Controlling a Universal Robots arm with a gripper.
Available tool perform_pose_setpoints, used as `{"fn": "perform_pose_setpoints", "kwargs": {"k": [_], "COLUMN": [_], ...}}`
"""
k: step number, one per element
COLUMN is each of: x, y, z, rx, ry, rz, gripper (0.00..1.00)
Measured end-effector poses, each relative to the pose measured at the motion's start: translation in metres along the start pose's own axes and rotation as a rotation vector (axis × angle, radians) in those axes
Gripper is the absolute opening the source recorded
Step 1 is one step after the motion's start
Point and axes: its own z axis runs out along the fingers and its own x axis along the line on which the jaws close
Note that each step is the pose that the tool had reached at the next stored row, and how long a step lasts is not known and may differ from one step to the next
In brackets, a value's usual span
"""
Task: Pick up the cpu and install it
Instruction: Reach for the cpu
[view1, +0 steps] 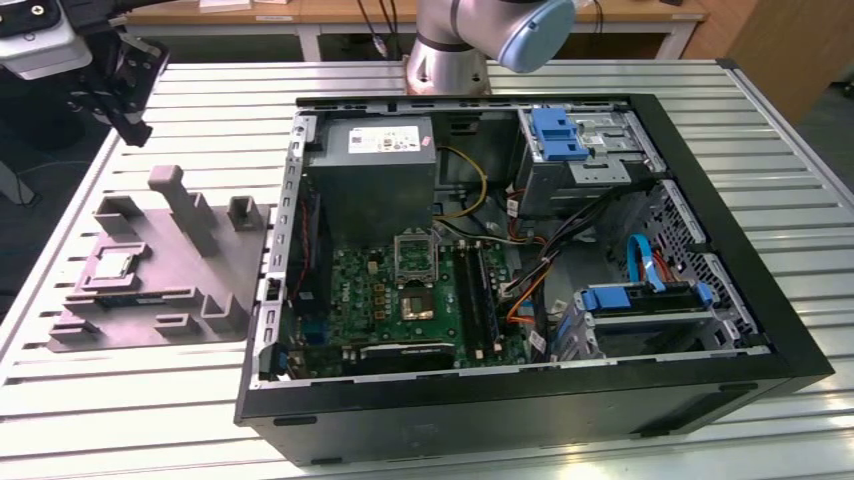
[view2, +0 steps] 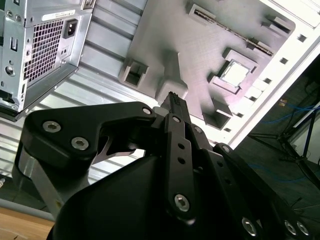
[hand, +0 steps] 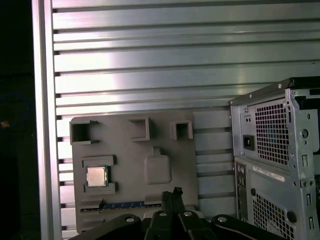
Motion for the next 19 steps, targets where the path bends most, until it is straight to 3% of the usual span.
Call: {"fn": "perform_pose_setpoints", "kwargs": {"k": [19], "x": [0.0062], "y": [-0.0005], "z": [-0.0002], "rx": [0.0000], "ry": [0.0001], "rz": [0.000], "gripper": [0.11]}}
